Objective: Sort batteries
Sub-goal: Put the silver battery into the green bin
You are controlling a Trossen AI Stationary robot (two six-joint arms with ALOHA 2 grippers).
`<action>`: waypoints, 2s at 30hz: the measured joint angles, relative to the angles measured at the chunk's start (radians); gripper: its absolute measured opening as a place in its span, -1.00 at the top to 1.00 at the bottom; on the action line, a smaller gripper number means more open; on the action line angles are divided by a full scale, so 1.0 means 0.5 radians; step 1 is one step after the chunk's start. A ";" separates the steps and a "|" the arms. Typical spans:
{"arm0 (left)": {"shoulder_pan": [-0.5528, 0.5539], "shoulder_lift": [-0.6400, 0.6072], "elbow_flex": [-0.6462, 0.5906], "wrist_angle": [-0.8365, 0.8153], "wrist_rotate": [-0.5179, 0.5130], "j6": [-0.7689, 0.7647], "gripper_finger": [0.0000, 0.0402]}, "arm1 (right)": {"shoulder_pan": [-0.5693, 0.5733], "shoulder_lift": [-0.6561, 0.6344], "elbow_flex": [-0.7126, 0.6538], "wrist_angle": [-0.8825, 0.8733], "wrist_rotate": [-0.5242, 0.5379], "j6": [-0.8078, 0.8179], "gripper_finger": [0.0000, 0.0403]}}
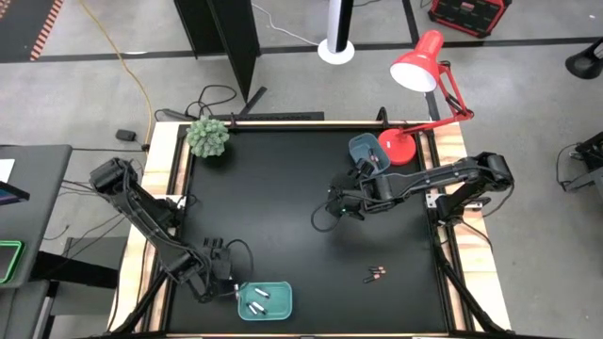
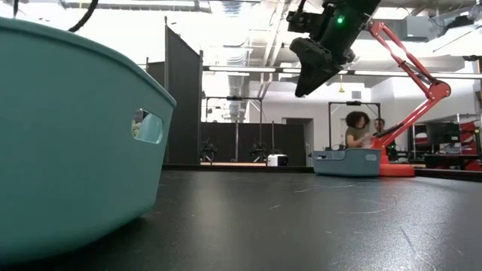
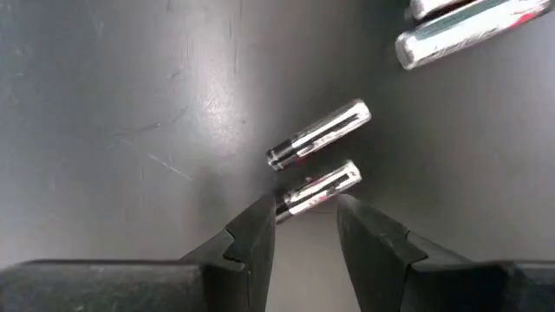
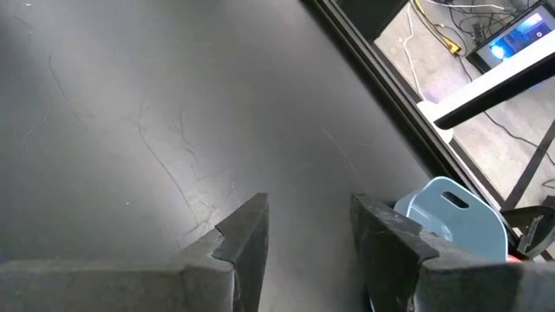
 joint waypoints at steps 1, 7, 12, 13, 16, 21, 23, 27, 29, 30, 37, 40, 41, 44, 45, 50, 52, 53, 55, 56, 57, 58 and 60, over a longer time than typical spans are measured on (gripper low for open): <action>0.002 0.025 0.000 0.005 0.000 0.013 0.39 | 0.000 0.000 0.000 0.000 0.000 0.000 0.12; 0.001 0.153 0.006 0.060 0.000 0.035 0.39 | 0.000 0.000 0.000 0.000 0.000 -0.001 0.12; 0.001 0.191 0.008 0.074 0.021 -0.017 0.43 | 0.000 0.000 0.000 0.008 0.000 -0.001 0.12; 0.002 0.189 0.007 0.076 0.024 -0.041 0.45 | 0.000 0.000 0.000 0.012 0.000 -0.001 0.12; 0.004 0.188 0.006 0.085 0.038 -0.088 0.59 | 0.000 0.000 0.000 0.014 0.000 -0.001 0.12; 0.003 0.190 0.005 0.084 0.045 -0.140 0.91 | -0.001 0.000 0.000 0.030 0.000 -0.001 0.12; 0.003 0.190 0.004 0.082 0.045 -0.146 0.92 | 0.000 0.000 0.000 0.031 -0.001 -0.001 0.12; -0.003 0.138 0.000 0.092 0.057 -0.144 0.92 | 0.000 0.000 0.000 0.030 0.000 -0.001 0.12; -0.011 0.078 -0.010 0.093 0.054 -0.139 0.92 | 0.005 0.000 0.000 0.030 0.000 -0.001 0.12; -0.014 0.038 -0.011 0.091 0.058 -0.133 0.93 | 0.010 0.000 0.000 0.029 0.000 -0.001 0.12; -0.119 -0.342 0.042 0.282 -0.028 0.255 0.93 | 0.012 0.000 0.000 0.030 -0.001 -0.001 0.12; -0.149 -0.474 0.050 0.451 -0.079 0.463 0.94 | 0.012 0.000 0.000 0.029 0.000 -0.001 0.12; -0.148 -0.496 0.050 0.469 -0.097 0.489 0.94 | 0.012 0.000 0.000 0.029 0.000 -0.001 0.12; -0.089 -0.508 0.050 0.597 -0.201 0.496 0.94 | 0.012 0.000 0.000 0.029 0.000 -0.001 0.12; -0.057 -0.496 0.050 0.673 -0.205 0.503 0.94 | 0.012 0.000 0.000 0.029 0.000 -0.001 0.12; 0.108 -0.333 0.050 0.980 -0.146 0.623 0.92 | 0.012 0.000 0.000 0.029 0.000 -0.002 0.12; 0.168 -0.265 0.050 1.035 -0.062 0.649 0.91 | 0.012 0.000 0.000 0.029 0.000 -0.002 0.12; 0.191 -0.232 0.050 1.035 -0.034 0.660 0.91 | 0.012 0.000 0.000 0.029 0.000 -0.002 0.12; 0.231 -0.175 0.050 1.027 -0.030 0.680 0.87 | 0.013 0.000 0.000 0.029 0.000 -0.002 0.12; 0.252 -0.154 0.050 1.026 -0.030 0.701 0.84 | 0.013 0.000 0.000 0.029 -0.001 -0.002 0.12; 0.274 -0.141 0.050 1.026 -0.030 0.732 0.79 | 0.013 0.000 0.000 0.029 0.000 -0.002 0.12; 0.294 -0.128 0.050 1.026 -0.030 0.766 0.73 | 0.013 0.000 0.000 0.029 0.000 -0.002 0.12; 0.336 -0.120 0.050 1.017 -0.027 0.829 0.58 | 0.013 0.000 0.000 0.029 -0.001 -0.002 0.12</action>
